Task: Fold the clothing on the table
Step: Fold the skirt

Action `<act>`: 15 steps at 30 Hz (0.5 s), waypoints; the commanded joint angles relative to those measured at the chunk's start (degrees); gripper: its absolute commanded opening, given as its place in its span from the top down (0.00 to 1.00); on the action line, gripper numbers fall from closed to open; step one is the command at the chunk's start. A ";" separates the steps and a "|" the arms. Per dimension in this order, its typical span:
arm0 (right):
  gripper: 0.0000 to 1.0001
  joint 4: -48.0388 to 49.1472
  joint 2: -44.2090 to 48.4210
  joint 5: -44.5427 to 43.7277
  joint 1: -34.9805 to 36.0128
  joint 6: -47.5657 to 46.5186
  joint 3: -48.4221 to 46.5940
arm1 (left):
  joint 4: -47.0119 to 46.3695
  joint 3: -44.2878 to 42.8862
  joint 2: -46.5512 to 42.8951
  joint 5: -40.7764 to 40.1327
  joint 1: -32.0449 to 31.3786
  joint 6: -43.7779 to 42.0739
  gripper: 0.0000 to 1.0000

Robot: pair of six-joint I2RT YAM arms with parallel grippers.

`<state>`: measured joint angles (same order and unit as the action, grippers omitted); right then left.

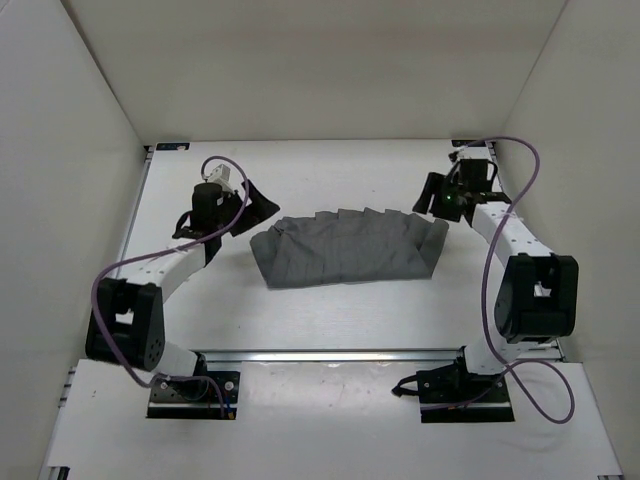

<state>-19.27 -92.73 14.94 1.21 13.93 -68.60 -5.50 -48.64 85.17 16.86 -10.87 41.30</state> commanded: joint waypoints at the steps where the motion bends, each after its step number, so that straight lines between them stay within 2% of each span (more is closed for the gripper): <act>1: 0.44 -1.13 4.56 -3.07 -3.84 2.32 5.31 | 1.20 4.06 -7.10 -3.40 -1.51 -9.46 0.01; 5: 0.43 -0.78 5.63 -3.69 -5.95 2.24 10.23 | -3.45 10.22 -12.91 -5.35 -2.75 -12.38 0.01; 7: 0.44 -2.08 4.93 -4.74 -6.22 1.36 10.24 | -4.26 11.54 -14.06 -5.52 -3.01 -13.61 0.06; 10: 0.44 -2.97 4.22 -6.23 -6.13 0.49 10.32 | 1.77 10.68 -13.89 -8.50 -1.88 -10.04 0.36; 11: 0.44 -3.49 3.96 -6.59 -5.96 0.57 9.89 | 2.94 9.89 -13.45 -8.51 -0.65 -8.62 0.56; 12: 0.44 -3.50 3.61 -7.46 -5.96 0.39 9.89 | 5.21 9.53 -12.92 -7.90 0.67 -8.43 0.87; 13: 0.43 -4.37 3.17 -7.56 -5.70 0.91 9.80 | 8.10 7.97 -12.31 -9.73 0.50 -8.51 0.98; 15: 0.44 -4.55 2.21 -8.52 -5.70 0.92 9.45 | 12.08 5.07 -9.68 -13.42 -0.28 -10.26 1.00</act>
<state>-23.57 -89.19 9.19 -4.91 15.03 -57.76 -0.38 -39.11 73.78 8.69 -11.11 31.94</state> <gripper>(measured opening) 0.561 0.029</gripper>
